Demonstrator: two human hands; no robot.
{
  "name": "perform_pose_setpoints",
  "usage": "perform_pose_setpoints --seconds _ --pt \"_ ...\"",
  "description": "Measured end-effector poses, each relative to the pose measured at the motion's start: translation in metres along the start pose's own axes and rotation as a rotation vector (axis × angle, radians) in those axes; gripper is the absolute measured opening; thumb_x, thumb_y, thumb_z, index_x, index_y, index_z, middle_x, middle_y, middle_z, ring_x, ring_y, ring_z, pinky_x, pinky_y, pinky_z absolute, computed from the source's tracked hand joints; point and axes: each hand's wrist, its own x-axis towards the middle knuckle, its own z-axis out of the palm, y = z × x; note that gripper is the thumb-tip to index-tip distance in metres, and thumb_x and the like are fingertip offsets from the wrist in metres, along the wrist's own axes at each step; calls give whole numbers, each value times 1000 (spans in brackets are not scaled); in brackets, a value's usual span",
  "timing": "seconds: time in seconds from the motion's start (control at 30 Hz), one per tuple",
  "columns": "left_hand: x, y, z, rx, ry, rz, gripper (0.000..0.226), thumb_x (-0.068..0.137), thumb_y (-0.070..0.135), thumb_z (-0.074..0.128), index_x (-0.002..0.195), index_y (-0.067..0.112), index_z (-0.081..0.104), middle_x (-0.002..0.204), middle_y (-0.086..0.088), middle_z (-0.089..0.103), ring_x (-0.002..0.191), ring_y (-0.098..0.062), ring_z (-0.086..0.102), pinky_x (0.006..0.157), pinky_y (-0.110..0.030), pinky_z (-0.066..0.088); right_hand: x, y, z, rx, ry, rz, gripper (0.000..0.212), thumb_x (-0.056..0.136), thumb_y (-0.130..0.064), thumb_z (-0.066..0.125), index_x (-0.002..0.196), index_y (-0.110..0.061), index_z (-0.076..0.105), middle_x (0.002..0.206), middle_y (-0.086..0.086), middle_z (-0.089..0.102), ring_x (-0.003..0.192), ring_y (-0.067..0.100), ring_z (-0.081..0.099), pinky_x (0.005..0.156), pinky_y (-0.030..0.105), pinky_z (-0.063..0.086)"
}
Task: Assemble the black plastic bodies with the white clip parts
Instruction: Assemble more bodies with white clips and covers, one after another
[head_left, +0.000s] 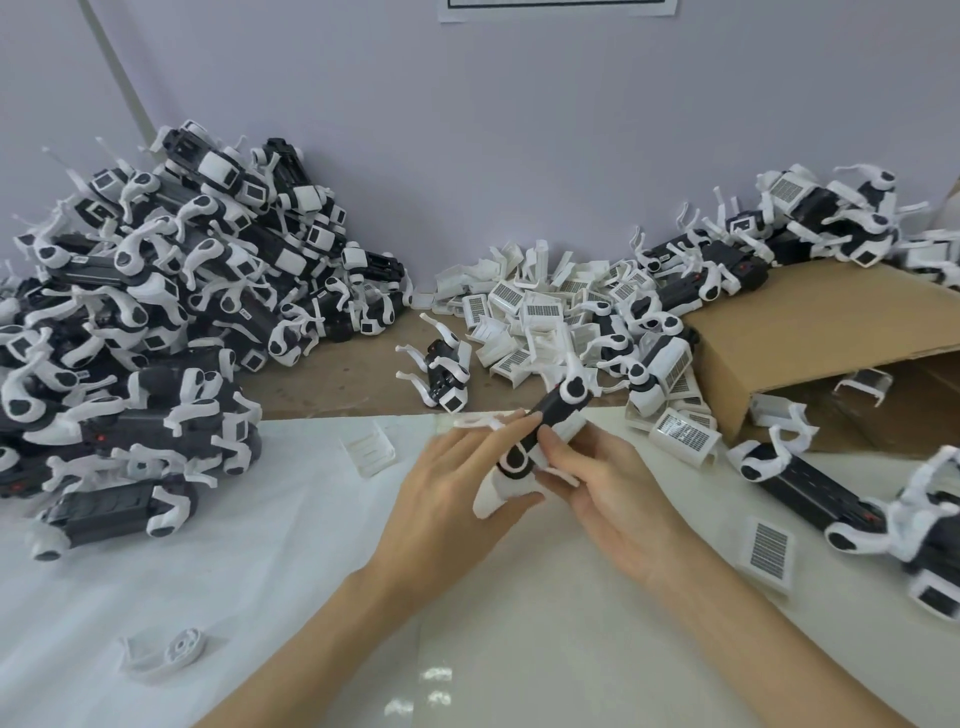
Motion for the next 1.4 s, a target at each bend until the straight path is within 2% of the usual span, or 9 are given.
perform_pose_setpoints --seconds 0.1,0.23,0.4,0.5,0.63,0.9,1.13,1.27,1.4 --pt "3 8 -6 -208 89 -210 64 92 49 78 148 46 49 129 25 68 119 -6 66 108 -23 42 2 -6 -4 -216 76 -209 33 100 -3 65 132 -10 63 125 11 74 123 26 67 108 40 52" --pt "8 7 -11 -252 361 -409 56 88 62 73 129 30 55 80 10 63 79 -16 64 79 -20 46 0 -11 -8 -707 177 -552 44 96 -6 71 136 -16 57 123 -2 70 117 13 66 102 26 50" --pt "15 -4 -21 204 216 132 97 82 75 76 151 11 51 152 -16 49 145 -38 44 121 -46 35 -1 -12 -12 -1173 -102 -665 45 91 -5 77 131 -14 60 124 -5 57 119 12 55 97 26 45" --pt "12 0 -11 355 77 221 75 94 66 71 143 10 63 144 -14 61 133 -34 59 106 -51 50 -7 -3 -5 -1329 -230 -696 56 90 0 71 141 -14 53 138 -7 50 130 10 51 106 21 43" --pt "8 -4 -14 436 73 229 50 109 52 50 132 9 56 117 -18 66 94 -36 62 83 -45 56 -12 -3 2 -1383 -240 -729 53 92 -7 66 143 -16 53 139 -11 49 130 9 50 106 13 39" --pt "13 3 -15 437 92 258 31 102 7 45 101 -8 72 100 -22 67 74 -38 58 66 -48 53 -18 0 11 -1416 -128 -730 35 87 -16 82 116 -12 62 105 -4 55 96 15 54 83 13 37" --pt "20 0 -22 368 135 62 29 102 6 39 95 -6 64 92 -18 61 76 -36 53 69 -48 48 -21 4 20 -1376 20 -765 42 78 -25 90 97 -9 56 96 -3 53 88 16 51 77 18 40" --pt "17 -21 -37 297 154 -18 35 108 14 33 101 -2 64 101 -12 62 85 -34 55 78 -46 48 -14 -1 17 -1310 -67 -674 44 86 -27 83 122 -13 60 114 -5 56 105 12 54 89 12 38" --pt "12 -31 -33 187 209 -124 31 109 19 35 106 5 63 108 -2 60 95 -27 56 84 -39 48 -2 -14 -15 -1503 68 -568 65 97 -14 70 156 -13 41 133 2 52 125 19 48 111 31 38"
